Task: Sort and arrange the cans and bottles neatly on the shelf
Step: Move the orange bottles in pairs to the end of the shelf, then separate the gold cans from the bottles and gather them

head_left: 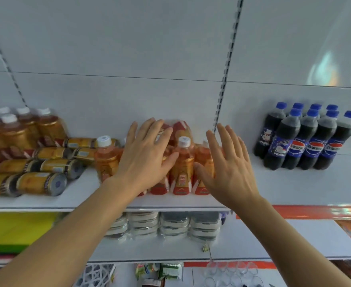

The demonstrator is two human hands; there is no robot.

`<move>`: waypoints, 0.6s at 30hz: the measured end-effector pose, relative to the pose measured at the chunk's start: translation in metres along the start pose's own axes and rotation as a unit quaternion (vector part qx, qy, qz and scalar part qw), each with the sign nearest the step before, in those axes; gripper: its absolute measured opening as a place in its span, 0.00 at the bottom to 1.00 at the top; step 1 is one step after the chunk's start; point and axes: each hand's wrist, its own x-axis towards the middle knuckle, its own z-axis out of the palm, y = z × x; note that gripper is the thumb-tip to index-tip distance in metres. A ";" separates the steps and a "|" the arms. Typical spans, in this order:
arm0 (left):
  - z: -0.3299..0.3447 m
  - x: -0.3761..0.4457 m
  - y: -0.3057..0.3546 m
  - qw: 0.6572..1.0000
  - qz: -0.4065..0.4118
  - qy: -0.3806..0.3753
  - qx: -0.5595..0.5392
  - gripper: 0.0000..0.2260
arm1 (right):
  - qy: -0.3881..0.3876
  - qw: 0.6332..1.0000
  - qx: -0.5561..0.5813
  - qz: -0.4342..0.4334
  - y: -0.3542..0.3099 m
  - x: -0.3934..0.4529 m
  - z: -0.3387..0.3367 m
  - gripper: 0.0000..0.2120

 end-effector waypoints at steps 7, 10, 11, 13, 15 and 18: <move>-0.030 -0.117 -0.107 0.996 -0.082 -0.018 0.015 0.30 | -0.012 0.997 0.021 -0.077 -0.143 -0.015 0.021 0.38; -0.040 -0.171 -0.155 0.991 -0.129 -0.038 0.023 0.30 | -0.021 0.992 0.042 -0.113 -0.208 -0.020 0.038 0.37; -0.043 -0.187 -0.169 0.988 -0.145 -0.047 0.026 0.30 | -0.024 0.990 0.050 -0.127 -0.228 -0.021 0.045 0.38; -0.049 -0.217 -0.196 0.982 -0.173 -0.063 0.032 0.31 | -0.040 0.986 0.056 -0.149 -0.266 -0.021 0.056 0.38; -0.054 -0.240 -0.222 0.977 -0.199 -0.068 0.038 0.31 | -0.053 0.983 0.058 -0.165 -0.298 -0.016 0.067 0.38; -0.058 -0.261 -0.257 0.969 -0.235 -0.069 0.033 0.30 | -0.068 0.978 0.064 -0.186 -0.337 -0.003 0.083 0.38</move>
